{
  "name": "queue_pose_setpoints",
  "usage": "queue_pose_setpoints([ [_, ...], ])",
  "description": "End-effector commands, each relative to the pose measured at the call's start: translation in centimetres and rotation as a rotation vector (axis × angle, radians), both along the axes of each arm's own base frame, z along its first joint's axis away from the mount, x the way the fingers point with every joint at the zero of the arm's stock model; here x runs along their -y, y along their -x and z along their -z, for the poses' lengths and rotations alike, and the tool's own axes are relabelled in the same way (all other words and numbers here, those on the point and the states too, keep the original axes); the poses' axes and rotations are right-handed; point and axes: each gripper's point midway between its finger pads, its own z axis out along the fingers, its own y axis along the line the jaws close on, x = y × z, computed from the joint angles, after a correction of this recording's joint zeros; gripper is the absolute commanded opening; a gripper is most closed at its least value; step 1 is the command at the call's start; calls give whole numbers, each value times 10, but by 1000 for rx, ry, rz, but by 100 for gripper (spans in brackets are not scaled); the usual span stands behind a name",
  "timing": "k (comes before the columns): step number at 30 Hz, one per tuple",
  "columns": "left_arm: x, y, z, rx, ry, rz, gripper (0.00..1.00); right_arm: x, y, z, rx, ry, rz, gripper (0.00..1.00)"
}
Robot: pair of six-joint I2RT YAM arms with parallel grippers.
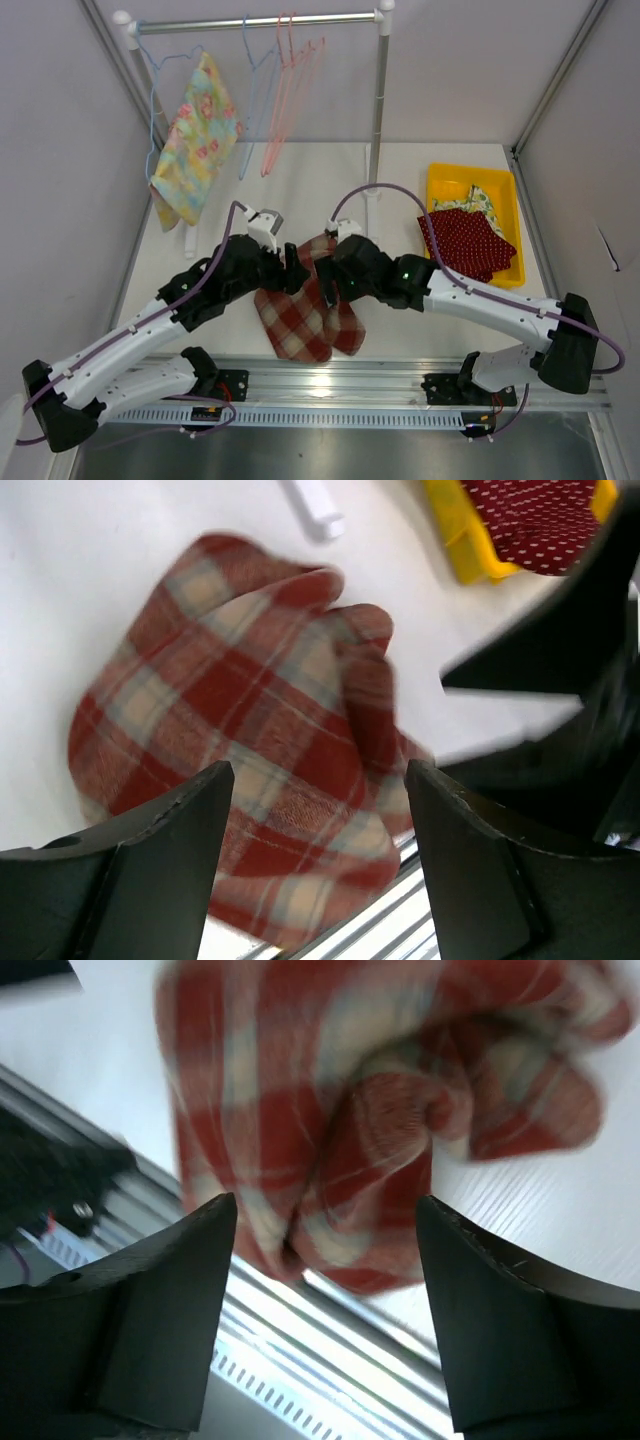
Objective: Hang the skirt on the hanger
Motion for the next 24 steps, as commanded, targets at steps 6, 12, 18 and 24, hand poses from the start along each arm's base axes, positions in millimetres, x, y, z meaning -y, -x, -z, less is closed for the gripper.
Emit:
queue_pose_setpoints([
  [6,-7,-19,46,-133,44,-118,76,69,-31,0,-27,-86,385,83],
  [12,17,-33,36,-124,27,-37,75,106,-57,46,-143,-119,574,69],
  [18,57,-52,29,-141,-37,117,73,112,-84,88,-191,-137,638,66],
  [24,89,-71,69,-197,-225,237,73,103,-106,125,-249,-141,661,66],
])
